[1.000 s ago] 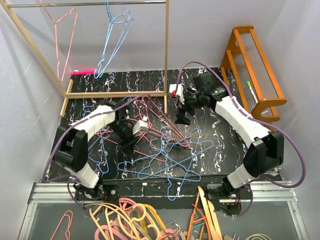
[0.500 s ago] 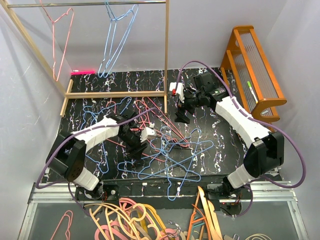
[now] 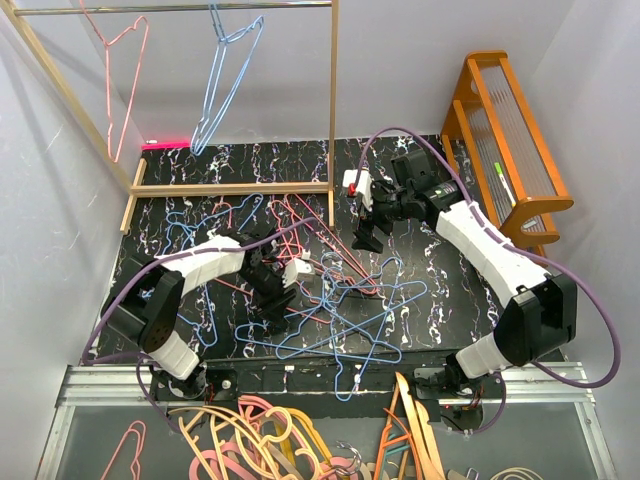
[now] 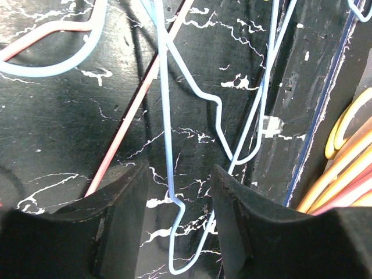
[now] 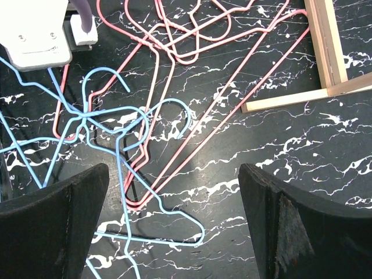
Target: Organize the hangers
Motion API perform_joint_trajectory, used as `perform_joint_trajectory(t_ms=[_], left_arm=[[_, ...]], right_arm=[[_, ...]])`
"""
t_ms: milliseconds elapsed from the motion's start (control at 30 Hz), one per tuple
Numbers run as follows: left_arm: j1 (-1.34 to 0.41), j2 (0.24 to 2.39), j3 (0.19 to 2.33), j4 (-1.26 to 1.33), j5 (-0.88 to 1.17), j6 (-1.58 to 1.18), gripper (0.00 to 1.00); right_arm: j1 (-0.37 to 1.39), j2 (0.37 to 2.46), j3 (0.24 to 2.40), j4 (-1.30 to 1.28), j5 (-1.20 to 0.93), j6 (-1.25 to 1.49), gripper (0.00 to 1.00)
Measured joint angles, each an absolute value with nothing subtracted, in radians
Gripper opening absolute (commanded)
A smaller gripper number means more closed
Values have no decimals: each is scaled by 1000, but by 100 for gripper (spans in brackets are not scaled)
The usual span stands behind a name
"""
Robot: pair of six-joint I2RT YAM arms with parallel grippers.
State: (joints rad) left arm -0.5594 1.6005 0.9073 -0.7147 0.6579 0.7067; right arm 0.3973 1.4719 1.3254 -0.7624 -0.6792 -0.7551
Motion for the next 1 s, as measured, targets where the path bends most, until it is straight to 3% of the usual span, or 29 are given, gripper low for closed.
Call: perform_joint_trajectory(t_ms=[433, 600, 700, 767, 1000], left_arm=[[-598, 1600, 844, -710, 649, 699, 25], [-600, 1600, 829, -706, 638, 692, 36], [-604, 1594, 823, -698, 640, 676, 24], [-608, 1589, 817, -684, 634, 665, 3], [-623, 1577, 807, -651, 598, 619, 0]], right_arm=[[397, 1449, 1294, -739, -681, -732, 98], [397, 1448, 1282, -734, -682, -730, 98], [397, 1448, 1279, -732, -684, -730, 98], [397, 1446, 1279, -731, -684, -730, 98], [397, 1430, 1278, -729, -684, -730, 98]])
